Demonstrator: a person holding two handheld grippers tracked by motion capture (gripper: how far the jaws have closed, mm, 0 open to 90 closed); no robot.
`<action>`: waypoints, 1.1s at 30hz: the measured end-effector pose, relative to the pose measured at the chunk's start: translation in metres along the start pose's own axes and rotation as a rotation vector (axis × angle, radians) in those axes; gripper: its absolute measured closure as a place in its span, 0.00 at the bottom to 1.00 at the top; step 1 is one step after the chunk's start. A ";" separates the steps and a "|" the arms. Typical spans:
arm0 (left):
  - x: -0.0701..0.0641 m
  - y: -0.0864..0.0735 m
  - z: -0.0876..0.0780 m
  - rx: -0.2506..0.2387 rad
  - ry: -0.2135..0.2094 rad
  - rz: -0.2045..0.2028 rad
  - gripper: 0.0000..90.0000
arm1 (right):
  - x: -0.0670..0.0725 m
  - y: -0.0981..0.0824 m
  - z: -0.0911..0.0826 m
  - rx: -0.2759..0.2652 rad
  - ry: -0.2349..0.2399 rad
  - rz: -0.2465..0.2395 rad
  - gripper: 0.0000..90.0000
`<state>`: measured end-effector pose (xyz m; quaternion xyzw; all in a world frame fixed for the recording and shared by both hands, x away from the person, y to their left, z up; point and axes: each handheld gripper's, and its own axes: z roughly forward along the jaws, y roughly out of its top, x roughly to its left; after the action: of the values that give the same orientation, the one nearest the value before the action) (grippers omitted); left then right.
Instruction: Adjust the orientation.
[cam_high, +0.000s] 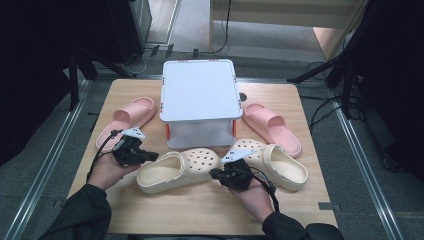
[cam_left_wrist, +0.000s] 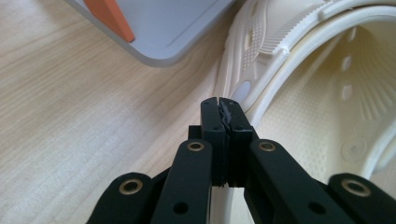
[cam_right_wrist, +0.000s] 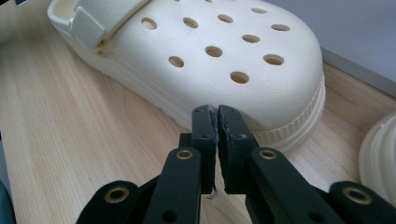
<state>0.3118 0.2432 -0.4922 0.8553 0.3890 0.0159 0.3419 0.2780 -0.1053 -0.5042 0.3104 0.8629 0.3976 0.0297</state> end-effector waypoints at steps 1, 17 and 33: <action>-0.001 -0.001 0.000 0.000 -0.001 0.003 1.00 | -0.001 0.000 0.000 0.002 0.002 0.004 0.96; -0.026 -0.013 -0.002 0.018 -0.027 0.034 1.00 | -0.016 0.010 0.004 0.014 0.010 0.052 0.99; -0.055 -0.028 -0.007 -0.017 -0.085 0.033 1.00 | -0.021 0.028 0.014 0.012 0.034 0.035 1.00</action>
<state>0.2532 0.2225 -0.4905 0.8585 0.3598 -0.0114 0.3653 0.3139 -0.0938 -0.4984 0.3187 0.8602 0.3979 0.0064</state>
